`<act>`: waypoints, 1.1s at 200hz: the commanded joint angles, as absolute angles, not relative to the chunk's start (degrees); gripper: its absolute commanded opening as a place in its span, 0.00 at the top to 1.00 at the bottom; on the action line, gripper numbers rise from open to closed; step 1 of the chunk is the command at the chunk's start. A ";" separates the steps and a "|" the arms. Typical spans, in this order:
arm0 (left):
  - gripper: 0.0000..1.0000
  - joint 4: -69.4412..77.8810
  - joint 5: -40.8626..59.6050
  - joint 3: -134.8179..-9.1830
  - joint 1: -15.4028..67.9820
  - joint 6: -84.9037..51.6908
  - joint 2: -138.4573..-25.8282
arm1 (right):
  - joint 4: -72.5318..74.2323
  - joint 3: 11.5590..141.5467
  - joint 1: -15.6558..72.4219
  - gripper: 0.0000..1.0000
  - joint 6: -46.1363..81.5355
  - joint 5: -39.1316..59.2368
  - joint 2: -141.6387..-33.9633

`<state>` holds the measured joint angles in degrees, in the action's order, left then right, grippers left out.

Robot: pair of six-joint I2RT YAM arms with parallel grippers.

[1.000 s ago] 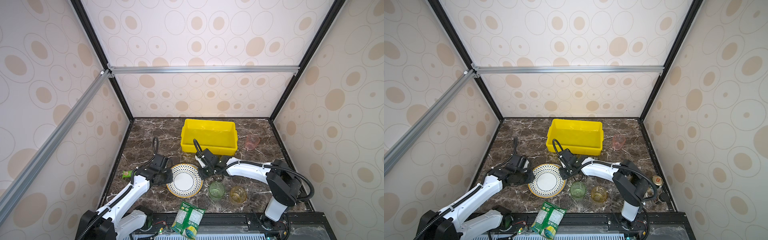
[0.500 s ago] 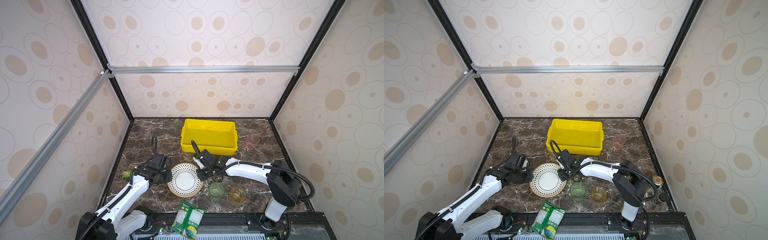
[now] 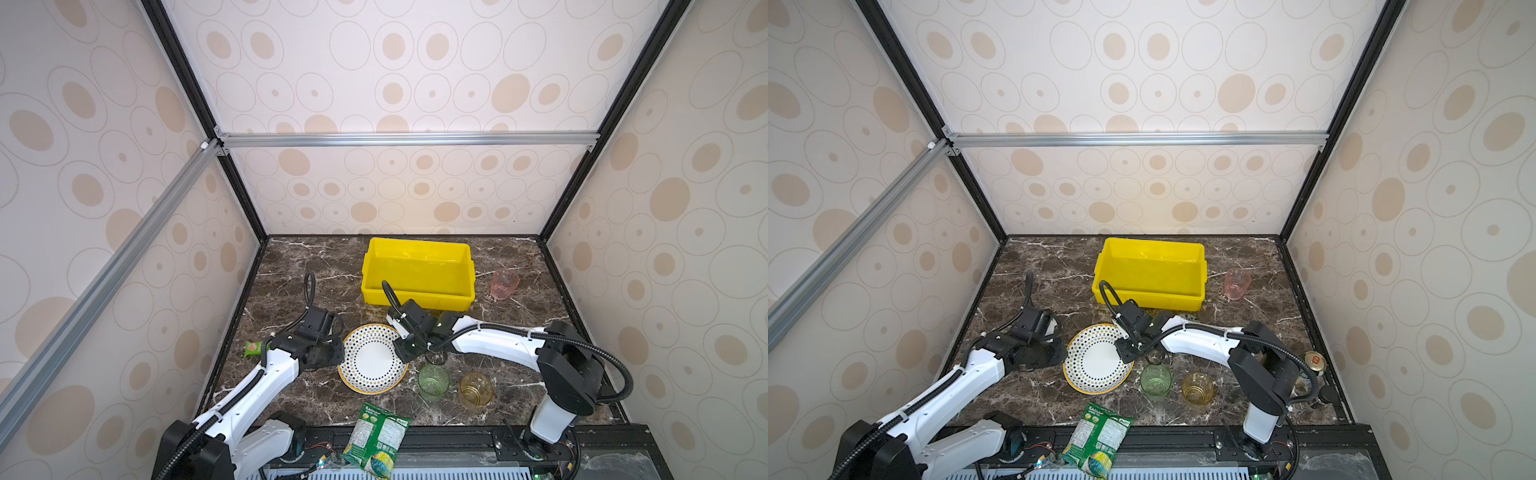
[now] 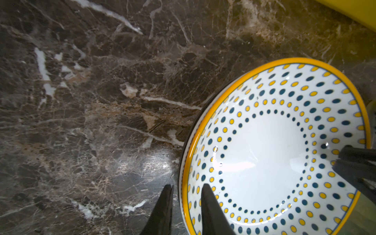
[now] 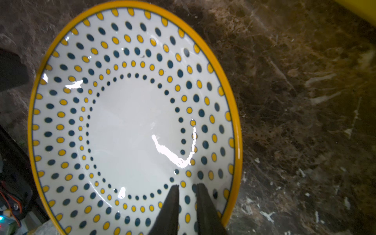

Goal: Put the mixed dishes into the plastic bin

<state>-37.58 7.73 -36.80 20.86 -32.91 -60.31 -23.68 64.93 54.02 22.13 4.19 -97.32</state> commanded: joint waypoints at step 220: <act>0.72 -38.01 7.86 -37.97 20.59 -32.96 -62.14 | -24.39 67.46 54.40 0.94 20.70 -1.58 -101.26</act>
<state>-37.04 8.64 -36.80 20.86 -32.93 -62.00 -25.12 67.37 53.98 20.29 -3.90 -99.66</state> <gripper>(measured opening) 0.283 0.065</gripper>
